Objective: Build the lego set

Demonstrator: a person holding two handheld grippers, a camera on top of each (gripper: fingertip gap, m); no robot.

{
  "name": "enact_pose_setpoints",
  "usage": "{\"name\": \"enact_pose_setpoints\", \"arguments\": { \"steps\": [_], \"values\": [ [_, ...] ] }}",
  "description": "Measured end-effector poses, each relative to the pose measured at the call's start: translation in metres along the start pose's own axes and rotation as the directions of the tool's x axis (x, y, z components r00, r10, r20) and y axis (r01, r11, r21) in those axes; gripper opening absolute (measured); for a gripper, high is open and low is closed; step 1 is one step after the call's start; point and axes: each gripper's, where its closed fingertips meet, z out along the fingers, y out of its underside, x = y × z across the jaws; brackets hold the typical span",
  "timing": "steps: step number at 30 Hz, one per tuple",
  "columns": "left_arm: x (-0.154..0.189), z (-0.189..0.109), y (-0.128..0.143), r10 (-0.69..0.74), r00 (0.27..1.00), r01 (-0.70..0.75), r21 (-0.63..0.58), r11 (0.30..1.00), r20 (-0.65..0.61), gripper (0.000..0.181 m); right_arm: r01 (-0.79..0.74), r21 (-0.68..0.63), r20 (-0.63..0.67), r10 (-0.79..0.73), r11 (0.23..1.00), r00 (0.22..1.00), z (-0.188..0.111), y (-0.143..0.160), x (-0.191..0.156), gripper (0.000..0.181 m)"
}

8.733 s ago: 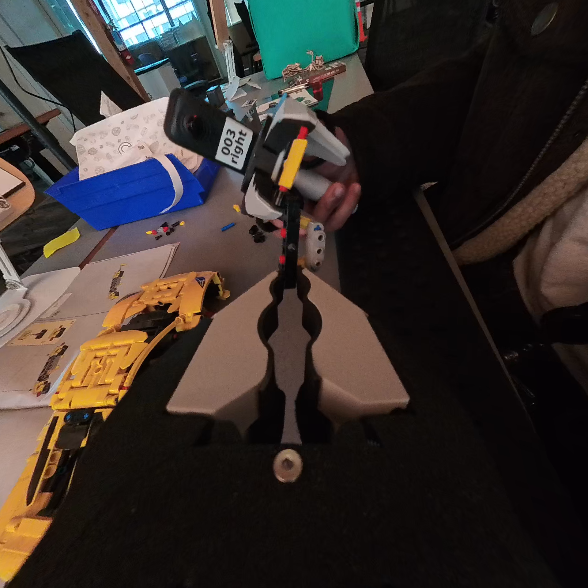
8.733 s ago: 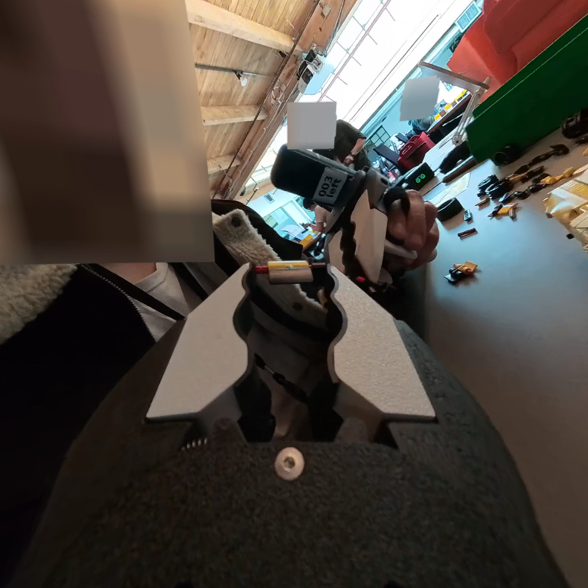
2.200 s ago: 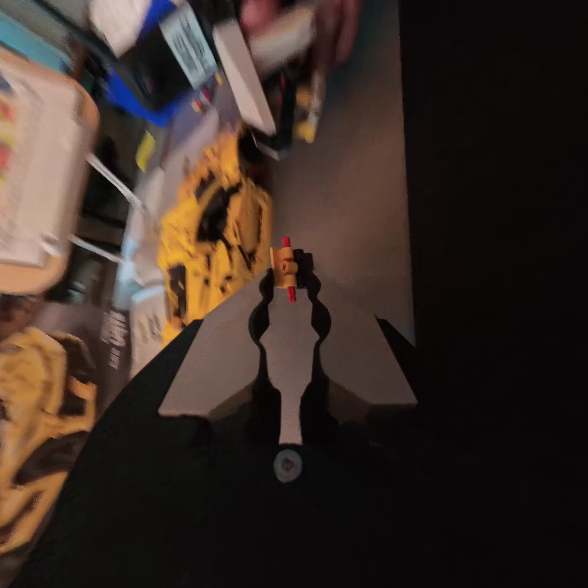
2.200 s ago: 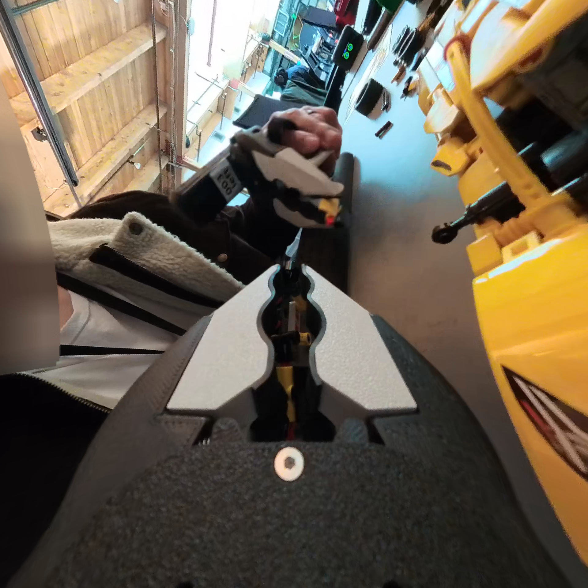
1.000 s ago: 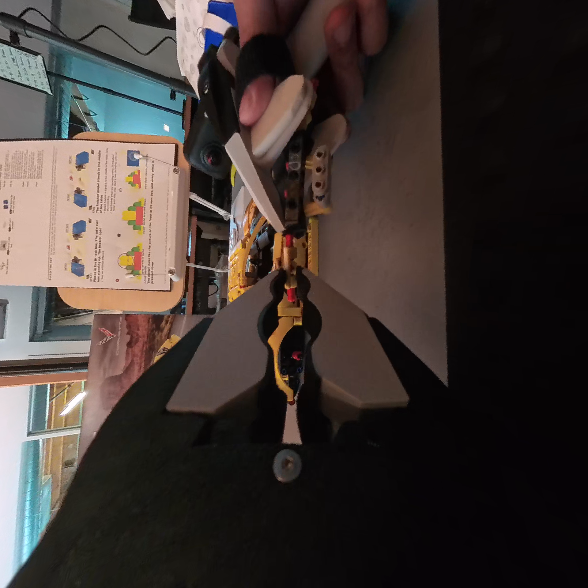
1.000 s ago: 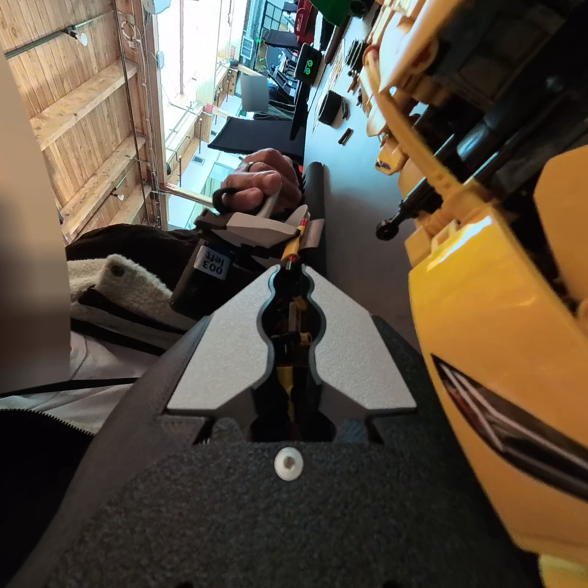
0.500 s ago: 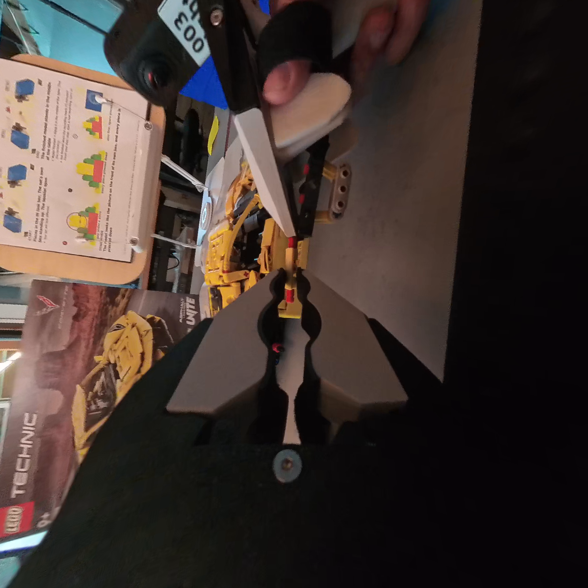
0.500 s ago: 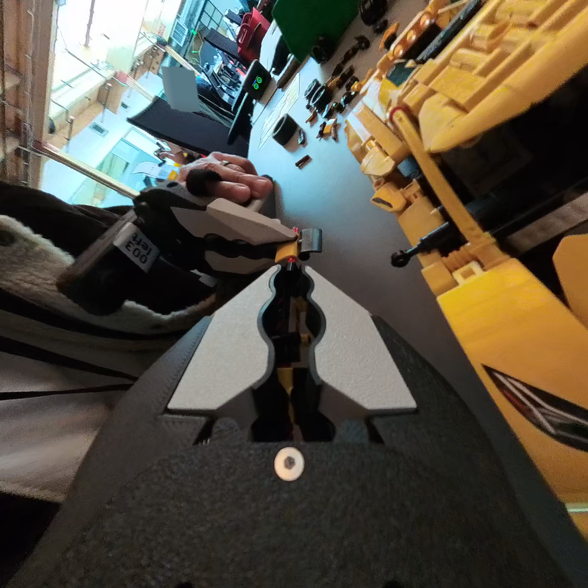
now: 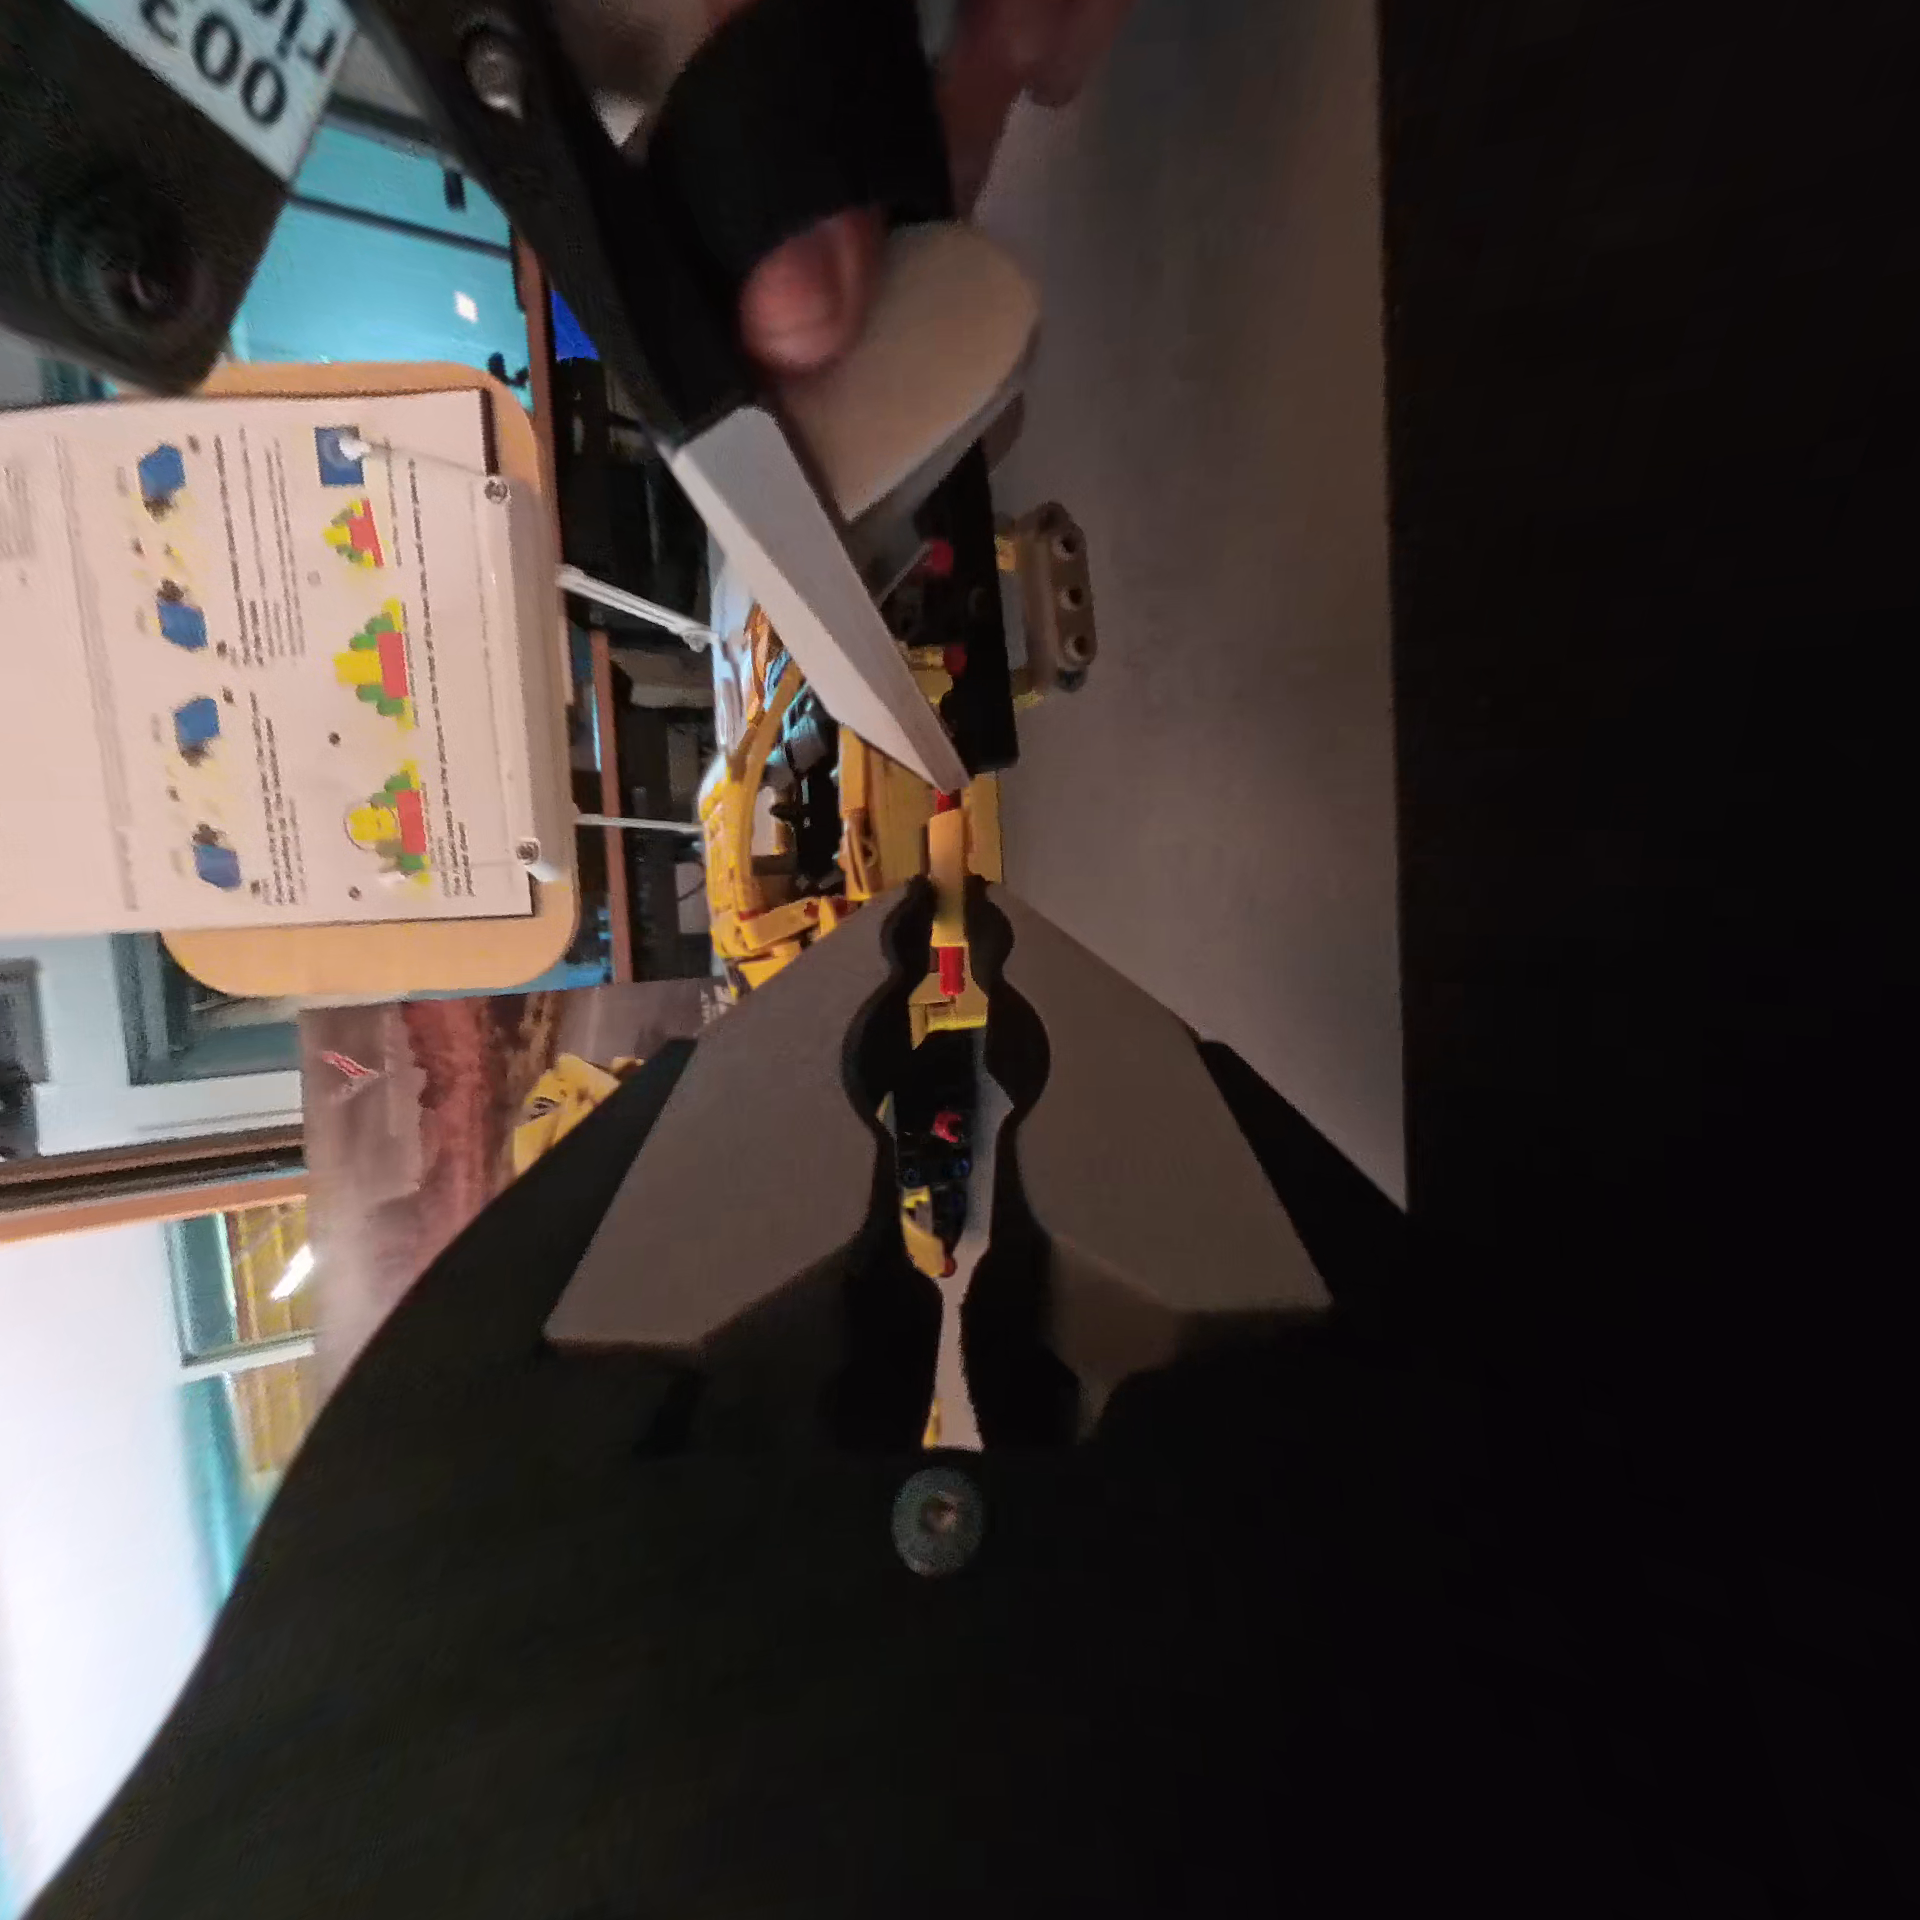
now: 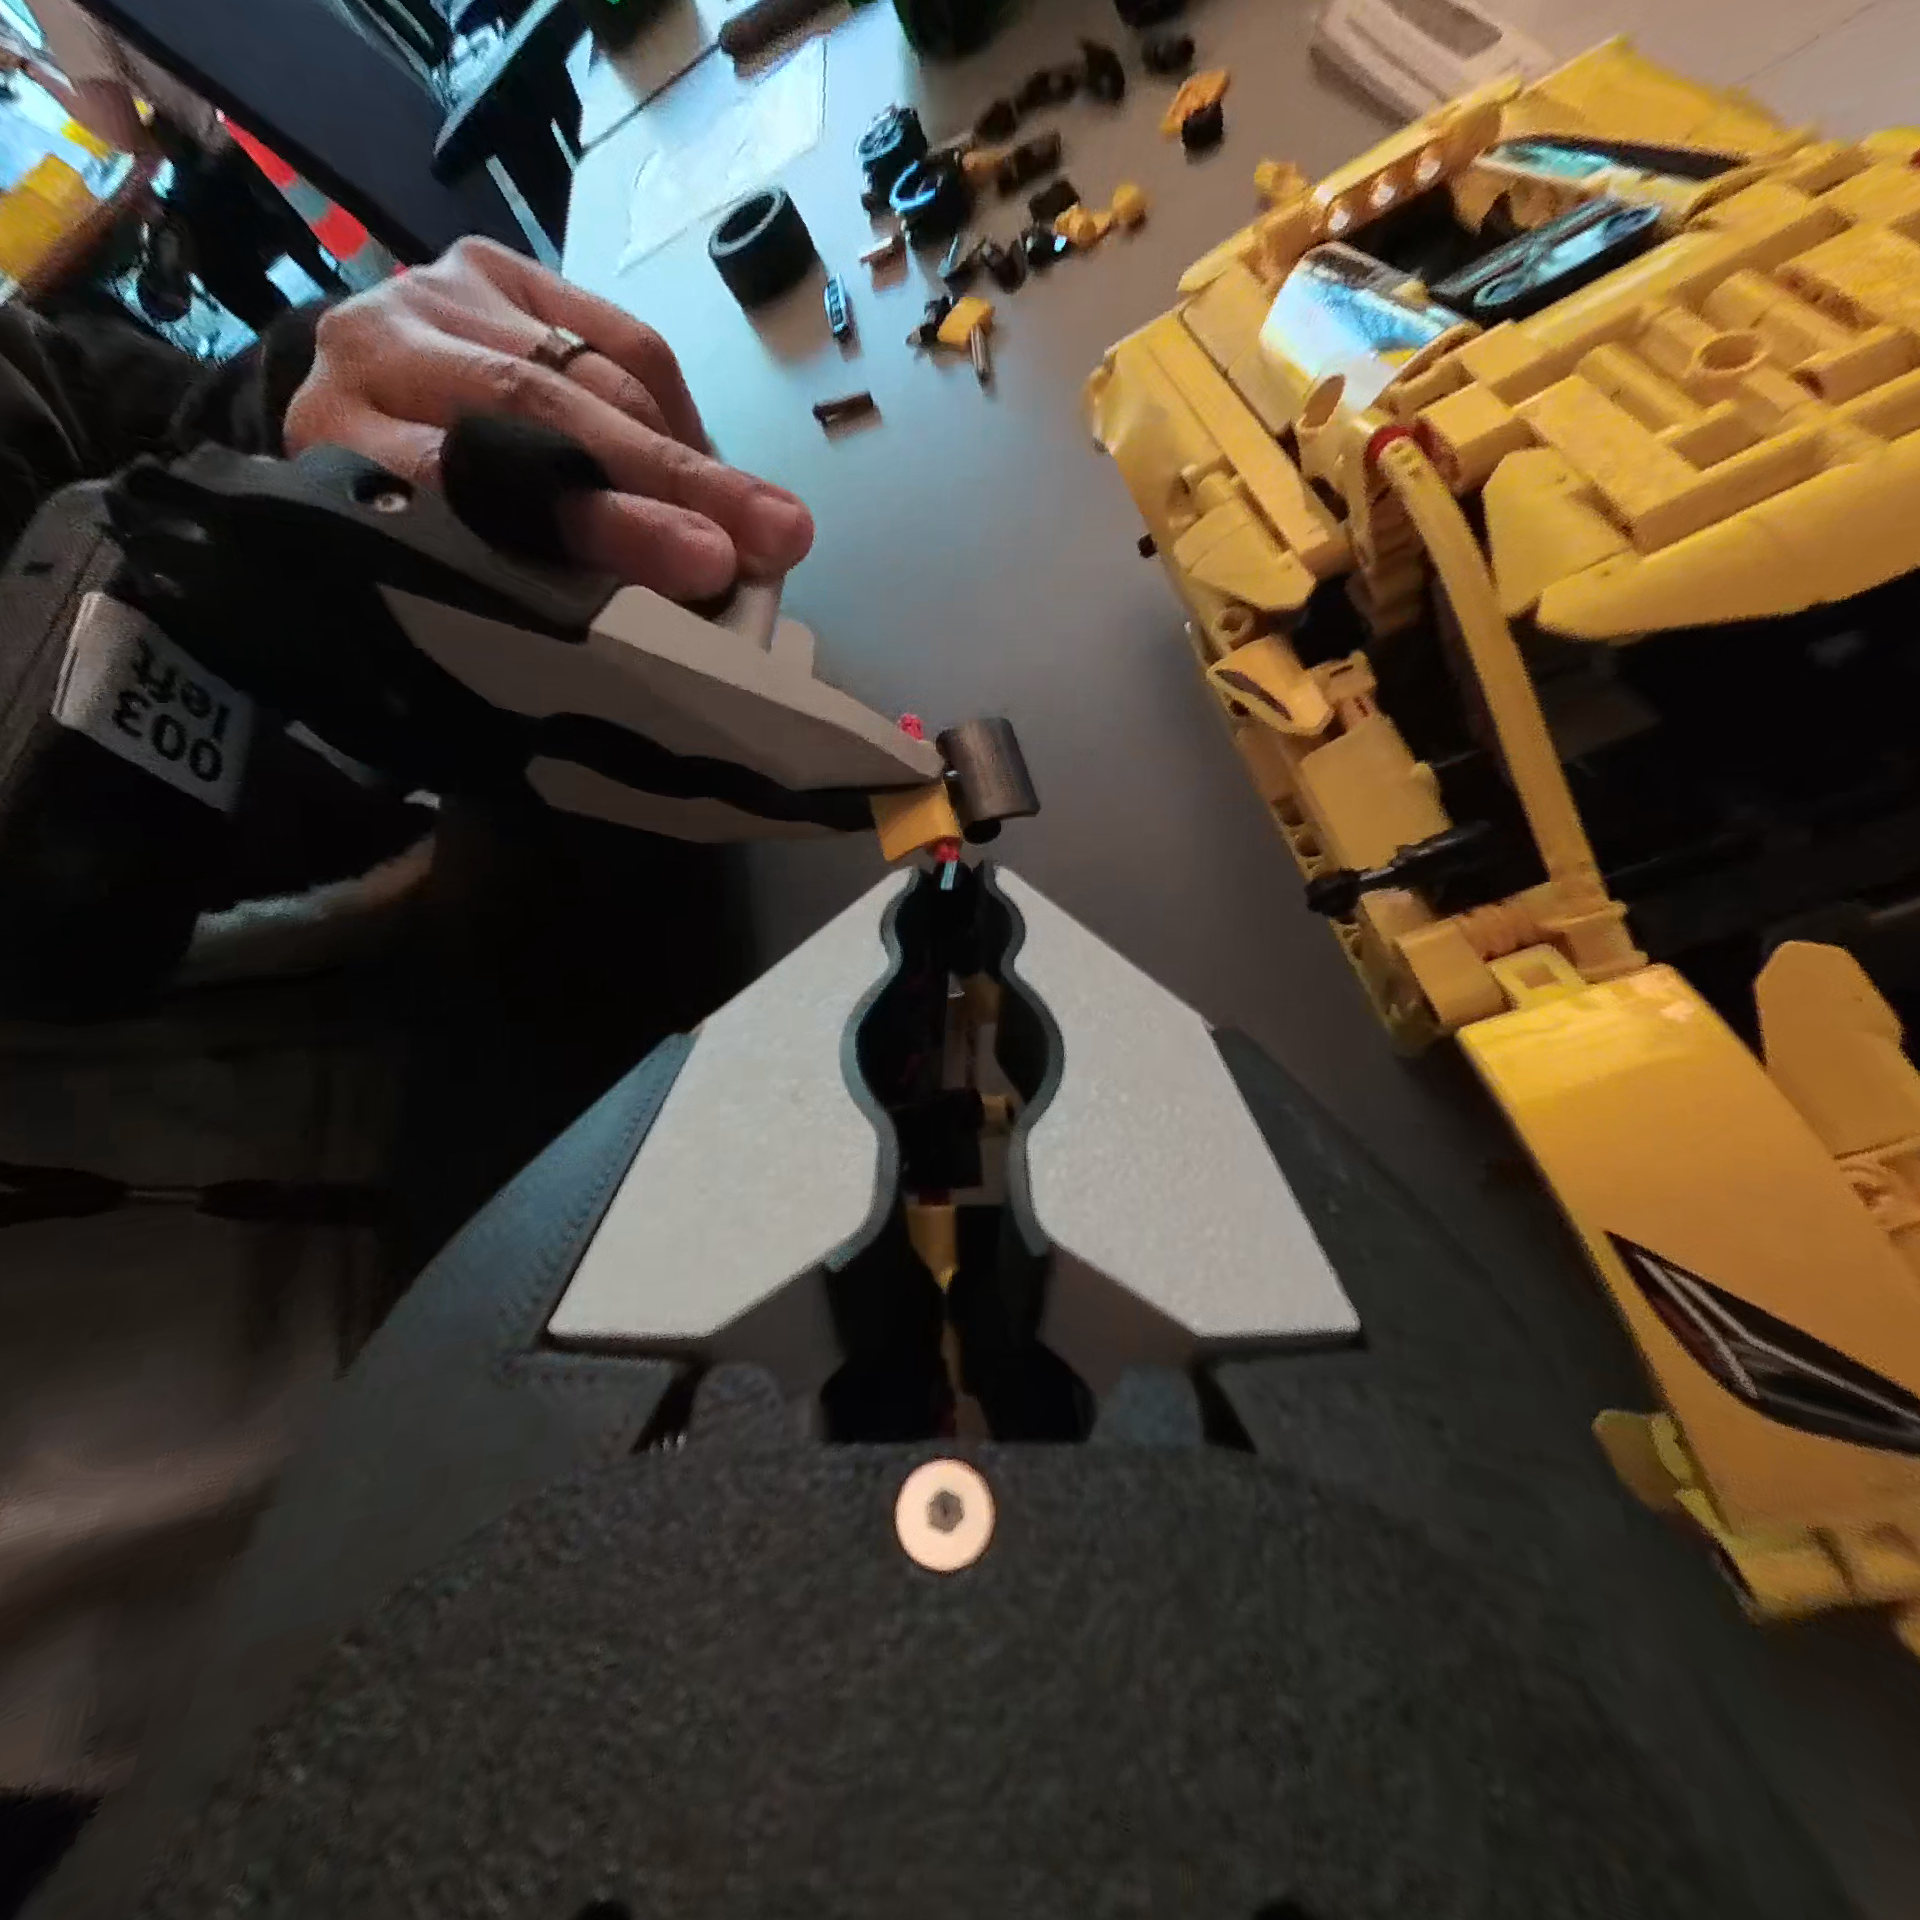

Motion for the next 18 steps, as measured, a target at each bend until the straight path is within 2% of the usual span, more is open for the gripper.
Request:
{"name": "enact_pose_setpoints", "arguments": {
  "steps": [5,9,12,14,18],
  "values": [
    [0.003,-0.002,-0.007,-0.017,0.999,0.018,0.056,0.998,-0.027,0.006,0.038,-0.038,0.078,-0.035,0.999,0.996,-0.003,0.007,-0.005,0.006],
    [-0.003,-0.005,-0.01,-0.127,0.99,0.133,0.099,0.986,-0.056,0.005,-0.02,0.005,0.145,0.019,1.0,0.989,-0.007,0.003,-0.01,0.006],
    [-0.01,-0.008,-0.011,-0.209,0.976,0.216,0.126,0.968,-0.066,0.005,-0.123,0.056,0.234,0.106,0.991,0.966,-0.011,-0.006,-0.014,0.006],
    [-0.009,-0.007,-0.011,-0.183,0.981,0.189,0.122,0.974,-0.059,0.005,-0.174,0.054,0.315,0.148,0.983,0.938,-0.011,-0.008,-0.022,0.007],
    [-0.008,-0.006,-0.007,-0.151,0.988,0.154,0.087,0.984,-0.04,0.005,-0.16,0.053,0.274,0.14,0.986,0.952,-0.008,-0.008,-0.018,0.006]
  ]
}}
